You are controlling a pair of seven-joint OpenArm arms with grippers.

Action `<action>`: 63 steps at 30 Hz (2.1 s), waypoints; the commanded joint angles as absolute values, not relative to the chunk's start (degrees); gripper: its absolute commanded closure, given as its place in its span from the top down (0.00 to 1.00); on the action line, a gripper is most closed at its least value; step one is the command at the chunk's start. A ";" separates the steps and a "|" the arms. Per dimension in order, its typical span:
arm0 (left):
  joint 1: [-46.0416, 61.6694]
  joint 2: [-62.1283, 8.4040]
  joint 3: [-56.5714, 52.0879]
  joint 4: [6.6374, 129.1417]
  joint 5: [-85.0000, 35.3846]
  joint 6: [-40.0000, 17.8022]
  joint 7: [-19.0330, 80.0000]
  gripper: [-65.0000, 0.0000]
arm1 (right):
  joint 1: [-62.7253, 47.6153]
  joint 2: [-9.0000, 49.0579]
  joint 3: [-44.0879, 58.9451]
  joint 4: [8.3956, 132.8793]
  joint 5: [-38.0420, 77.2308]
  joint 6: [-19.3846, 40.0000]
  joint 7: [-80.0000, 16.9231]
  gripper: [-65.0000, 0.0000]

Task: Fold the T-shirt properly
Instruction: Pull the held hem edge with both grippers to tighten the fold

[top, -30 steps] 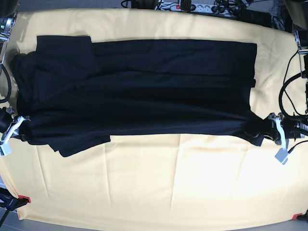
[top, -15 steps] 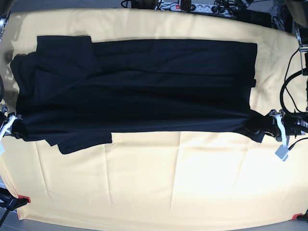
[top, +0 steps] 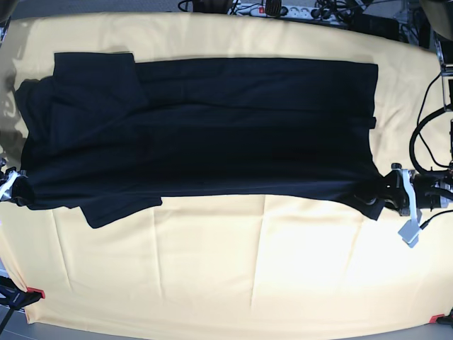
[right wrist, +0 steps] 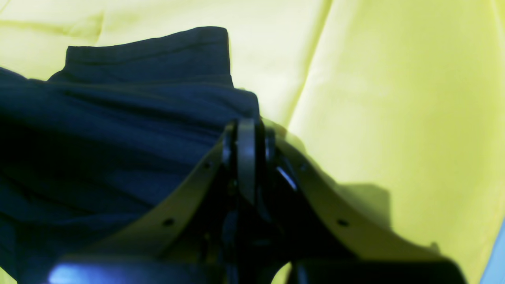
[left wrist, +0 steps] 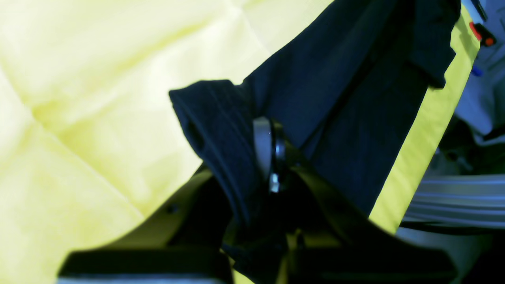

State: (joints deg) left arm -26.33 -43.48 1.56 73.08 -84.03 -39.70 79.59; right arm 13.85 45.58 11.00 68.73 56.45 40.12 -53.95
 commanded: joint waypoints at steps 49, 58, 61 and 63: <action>-10.35 -52.58 1.06 89.65 -85.00 -36.23 80.00 0.00 | 10.00 49.39 11.60 69.65 56.14 40.00 -62.02 0.00; -9.58 -53.39 1.06 89.62 -85.00 -34.89 80.00 0.00 | 10.02 49.39 11.60 69.65 55.29 40.00 -61.56 0.00; -8.32 -53.39 1.06 89.62 -85.00 -34.87 80.00 0.00 | 10.04 49.41 11.62 69.65 57.08 40.00 -61.56 0.13; -7.42 -53.36 1.06 89.62 -85.00 -34.89 80.00 0.27 | 10.39 49.43 11.62 69.65 58.48 40.00 -61.58 0.43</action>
State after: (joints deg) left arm -6.48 -51.70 1.87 89.10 -84.01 -34.87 79.88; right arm 8.93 47.46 10.92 68.95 57.49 39.97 -62.39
